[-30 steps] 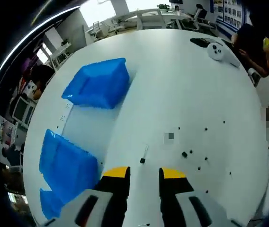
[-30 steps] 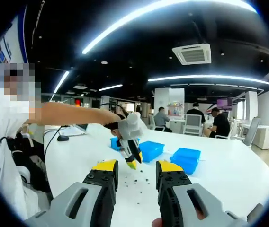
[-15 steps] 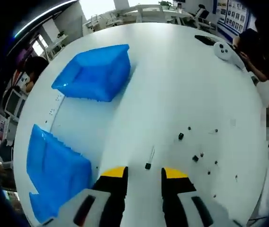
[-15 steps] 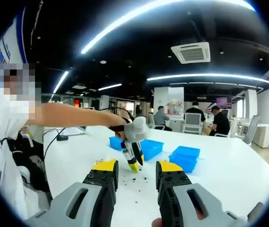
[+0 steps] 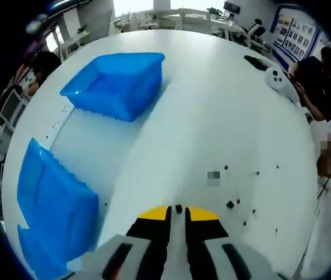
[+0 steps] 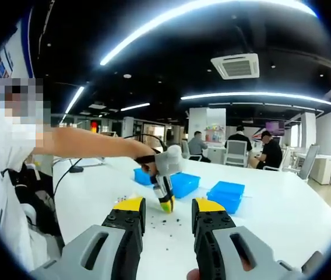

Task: Pick up the resistors one by one and place each resistor into its matching bin, sorting the parts by color and model until every resistor is separated into the correct bin for its type

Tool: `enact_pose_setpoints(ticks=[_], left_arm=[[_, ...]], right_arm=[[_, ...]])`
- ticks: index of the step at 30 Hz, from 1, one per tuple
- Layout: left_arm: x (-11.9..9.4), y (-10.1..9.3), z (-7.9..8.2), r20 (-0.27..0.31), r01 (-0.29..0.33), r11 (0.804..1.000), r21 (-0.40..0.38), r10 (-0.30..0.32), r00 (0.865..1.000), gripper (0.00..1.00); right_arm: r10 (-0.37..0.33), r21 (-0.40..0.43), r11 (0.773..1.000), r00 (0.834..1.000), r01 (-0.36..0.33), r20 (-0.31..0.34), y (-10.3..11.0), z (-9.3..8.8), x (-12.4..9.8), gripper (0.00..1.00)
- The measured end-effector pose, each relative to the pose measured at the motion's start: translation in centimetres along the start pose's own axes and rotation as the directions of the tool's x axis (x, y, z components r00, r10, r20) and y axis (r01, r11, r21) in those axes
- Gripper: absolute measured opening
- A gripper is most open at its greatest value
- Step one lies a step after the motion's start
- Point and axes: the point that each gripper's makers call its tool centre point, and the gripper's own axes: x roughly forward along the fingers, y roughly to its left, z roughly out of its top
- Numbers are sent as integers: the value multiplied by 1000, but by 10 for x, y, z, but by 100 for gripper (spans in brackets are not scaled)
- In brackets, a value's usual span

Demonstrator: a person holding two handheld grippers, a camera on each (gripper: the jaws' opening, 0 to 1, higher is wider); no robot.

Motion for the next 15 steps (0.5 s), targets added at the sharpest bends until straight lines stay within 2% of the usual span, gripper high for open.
enact_pose_setpoints(ticks=[15], left_arm=[[2, -5, -4, -21, -34, 993, -115, 31, 999, 6]], right_arm=[[-5, 0, 1000, 1000, 5, 16, -1, 5, -4, 34]])
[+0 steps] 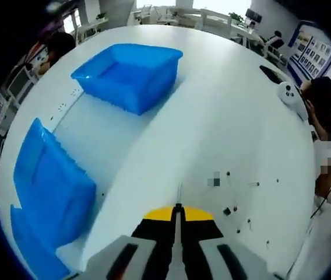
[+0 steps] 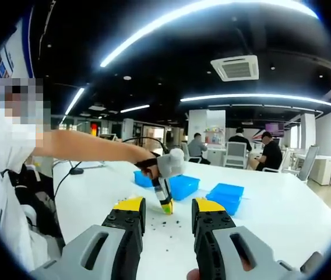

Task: Pick up the resistors one by one and place each resistor into its matching bin, sorting the parts by color and model until every resistor is separated into the correct bin for its type

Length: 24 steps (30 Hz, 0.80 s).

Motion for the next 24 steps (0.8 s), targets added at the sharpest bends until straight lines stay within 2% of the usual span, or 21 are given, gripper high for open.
enact_pose_setpoints(ticks=[4, 8, 10, 12, 14, 15, 16, 21, 22, 24], left_arm=[[-5, 1, 0, 1, -23, 1000, 11, 23, 1000, 5], [-21, 0, 6, 54, -22, 1000, 13, 21, 998, 5], [-36, 1, 11, 117, -39, 999, 7, 38, 992, 5], [-49, -5, 6, 157, -52, 999, 12, 49, 986, 5], [-67, -6, 9, 230, -69, 998, 5, 66, 971, 5], [-79, -6, 10, 280, -71, 997, -16, 73, 957, 5], [-82, -7, 10, 294, -73, 997, -17, 75, 953, 5], [-124, -22, -12, 467, -116, 992, -52, 127, 875, 6], [-128, -24, -17, 484, -121, 991, -55, 132, 865, 6], [-142, -26, -29, 543, -137, 987, -85, 161, 824, 6]], right_arm=[[-1, 2, 1000, 1000, 1, 0, -1, 0, 0, 34], [-7, 4, 1000, 1000, 7, -1, -3, -1, 0, 34], [-8, 4, 1000, 1000, 8, 0, -3, 0, 0, 34], [-7, 3, 1000, 1000, 7, -1, -2, 0, 1, 34], [-4, 2, 1000, 1000, 4, -2, 0, 0, 2, 34], [-2, 0, 1000, 1000, 2, -3, 1, 0, 2, 34], [0, 0, 1000, 1000, 0, -3, 2, 0, 3, 34], [15, -2, 1000, 1000, -15, -13, 7, -3, 8, 34], [16, -3, 1000, 1000, -16, -15, 8, -4, 8, 34], [20, -4, 1000, 1000, -20, -18, 9, -5, 10, 34]])
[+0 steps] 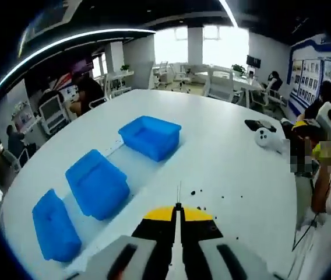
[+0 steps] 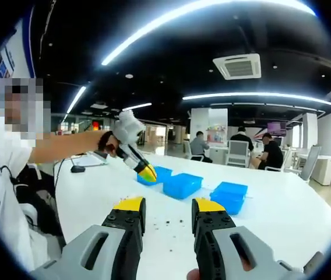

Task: Pick up the resistors one by one and place each resistor into its matching bin, sorting the parts by color and model until every resistor is separated into the correct bin for its type

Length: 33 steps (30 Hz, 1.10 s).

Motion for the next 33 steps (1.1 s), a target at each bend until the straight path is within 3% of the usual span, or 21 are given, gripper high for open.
enact_pose_setpoints(ticks=[4, 6, 11, 14, 16, 18, 19, 21, 22, 25, 26, 29, 33], left_arm=[[-37, -3, -10, 133, -44, 999, -28, 47, 990, 6], [-55, -5, -16, 195, -64, 995, -71, 77, 978, 6], [-82, -8, -37, 256, -98, 991, -91, 119, 959, 6], [-100, 5, -44, 312, -181, 976, -118, 210, 926, 6], [-109, 18, -47, 331, -214, 963, -162, 258, 908, 6], [-115, 29, -48, 338, -221, 955, -199, 278, 899, 6], [-123, 38, -50, 344, -244, 944, -223, 310, 886, 6], [-129, 53, -54, 335, -275, 933, -231, 342, 878, 6], [-131, 62, -54, 336, -293, 921, -256, 369, 867, 6], [-132, 79, -55, 332, -306, 909, -282, 392, 858, 6], [-134, 92, -55, 332, -324, 891, -317, 425, 842, 6], [-132, 123, -52, 314, -374, 855, -359, 488, 814, 6], [-123, 152, -45, 305, -367, 828, -423, 512, 803, 6]], right_arm=[[8, -1, 1000, 1000, -8, -6, 2, -2, 3, 34], [9, -2, 1000, 1000, -9, -11, 2, -3, 4, 34], [10, 1, 1000, 1000, -10, -20, 1, -6, 7, 34], [11, 2, 1000, 1000, -11, -26, 0, -8, 7, 34], [11, 2, 1000, 1000, -11, -28, -1, -8, 8, 34], [9, 2, 1000, 1000, -9, -30, -3, -8, 8, 34], [9, 3, 1000, 999, -9, -31, -3, -8, 8, 34], [8, 1, 1000, 999, -8, -32, 1, -8, 7, 34], [7, 0, 1000, 1000, -7, -31, 4, -7, 6, 34], [5, -1, 1000, 1000, -5, -28, 8, -6, 5, 34], [4, -1, 1000, 1000, -4, -28, 8, -6, 5, 34], [1, 0, 1000, 1000, -1, -30, 10, -6, 4, 34], [-4, 0, 1000, 1000, 4, -26, 10, -5, 3, 34]])
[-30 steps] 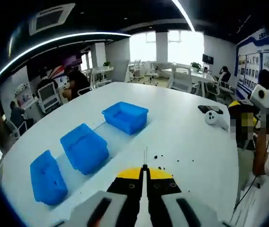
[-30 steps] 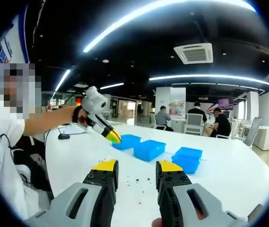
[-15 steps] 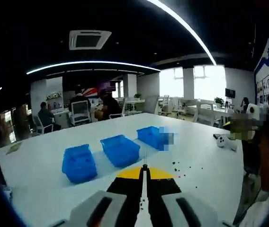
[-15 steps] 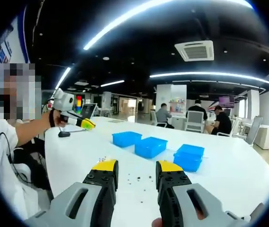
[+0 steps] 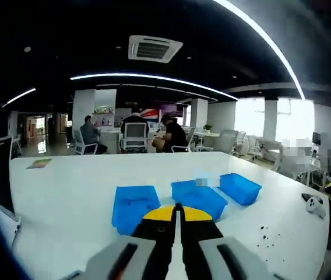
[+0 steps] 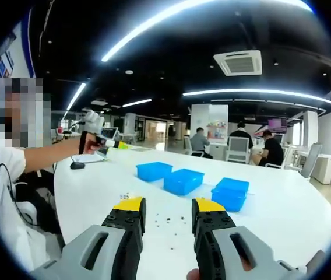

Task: Pick up the resistors one by one and place each resistor into its matching bin, sorting the parts by color and model until every resistor is separated into the correct bin for its type

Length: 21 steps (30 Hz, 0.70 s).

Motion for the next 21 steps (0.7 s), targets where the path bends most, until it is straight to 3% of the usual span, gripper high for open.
enact_pose_setpoints(ticks=[6, 13, 21], left_arm=[[35, 21, 6, -8, -51, 998, -37, 50, 999, 6], [78, 43, 1, -74, -123, 992, -23, 121, 990, 6], [97, 51, -10, -93, -159, 987, -36, 155, 984, 6]], right_arm=[[-9, 4, 1000, 1000, 9, 3, -2, 0, -1, 34], [-15, 4, 1000, 1000, 15, 7, -2, 1, -4, 34], [-31, 5, 1000, 999, 30, 12, -8, 3, -9, 34]])
